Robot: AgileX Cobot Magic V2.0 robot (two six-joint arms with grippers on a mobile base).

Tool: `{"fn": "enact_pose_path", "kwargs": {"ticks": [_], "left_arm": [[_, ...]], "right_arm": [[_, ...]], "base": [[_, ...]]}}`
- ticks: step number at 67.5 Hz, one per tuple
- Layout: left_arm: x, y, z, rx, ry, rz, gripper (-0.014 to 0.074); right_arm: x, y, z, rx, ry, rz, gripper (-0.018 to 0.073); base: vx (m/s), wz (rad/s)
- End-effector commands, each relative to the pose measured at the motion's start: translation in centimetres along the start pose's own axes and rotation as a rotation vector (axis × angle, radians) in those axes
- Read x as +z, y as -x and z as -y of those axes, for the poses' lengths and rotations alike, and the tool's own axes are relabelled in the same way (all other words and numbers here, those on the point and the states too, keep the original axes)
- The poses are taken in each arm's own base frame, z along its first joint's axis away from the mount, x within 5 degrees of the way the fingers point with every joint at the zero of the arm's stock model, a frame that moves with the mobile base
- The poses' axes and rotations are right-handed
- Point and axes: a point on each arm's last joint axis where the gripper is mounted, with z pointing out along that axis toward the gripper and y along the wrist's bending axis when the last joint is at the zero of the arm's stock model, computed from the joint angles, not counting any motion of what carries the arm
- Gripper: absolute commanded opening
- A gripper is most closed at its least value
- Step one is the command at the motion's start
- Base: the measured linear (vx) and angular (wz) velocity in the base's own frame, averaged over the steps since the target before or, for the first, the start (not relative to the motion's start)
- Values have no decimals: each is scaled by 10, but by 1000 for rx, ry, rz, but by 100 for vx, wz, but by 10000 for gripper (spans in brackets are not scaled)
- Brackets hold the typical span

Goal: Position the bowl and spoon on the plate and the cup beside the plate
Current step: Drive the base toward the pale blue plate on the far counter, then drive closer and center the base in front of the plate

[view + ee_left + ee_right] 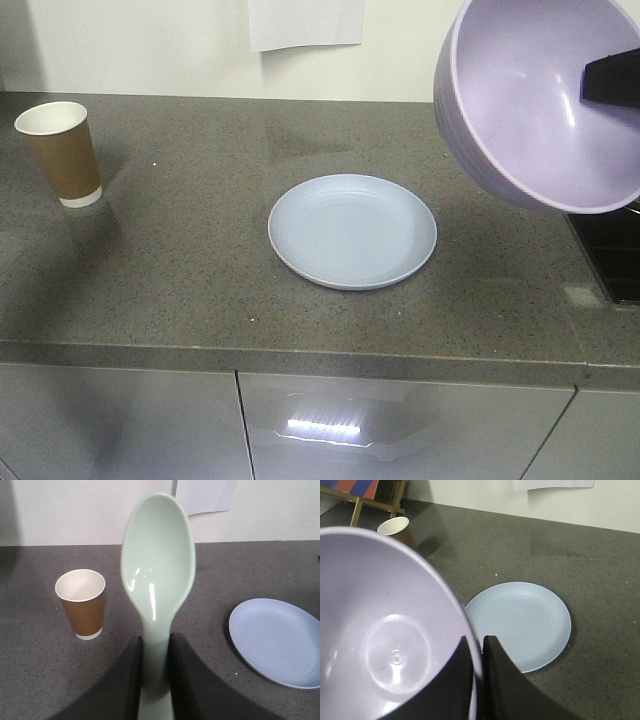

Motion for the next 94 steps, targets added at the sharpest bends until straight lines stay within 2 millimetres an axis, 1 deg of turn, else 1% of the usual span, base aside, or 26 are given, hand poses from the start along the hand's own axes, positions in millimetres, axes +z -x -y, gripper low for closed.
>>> {"fn": "enact_pose_path", "kwargs": {"ticks": [1,94], "left_arm": [[-10,13,5,-8,-1,114,-6],[-10,13,5,-8,-1,114,-6]], "right_arm": [[-11,13,-7,-7,6,100,-6],[-11,13,-7,-7,6,99,-6]], "base": [[5,0],[4,-1]]}}
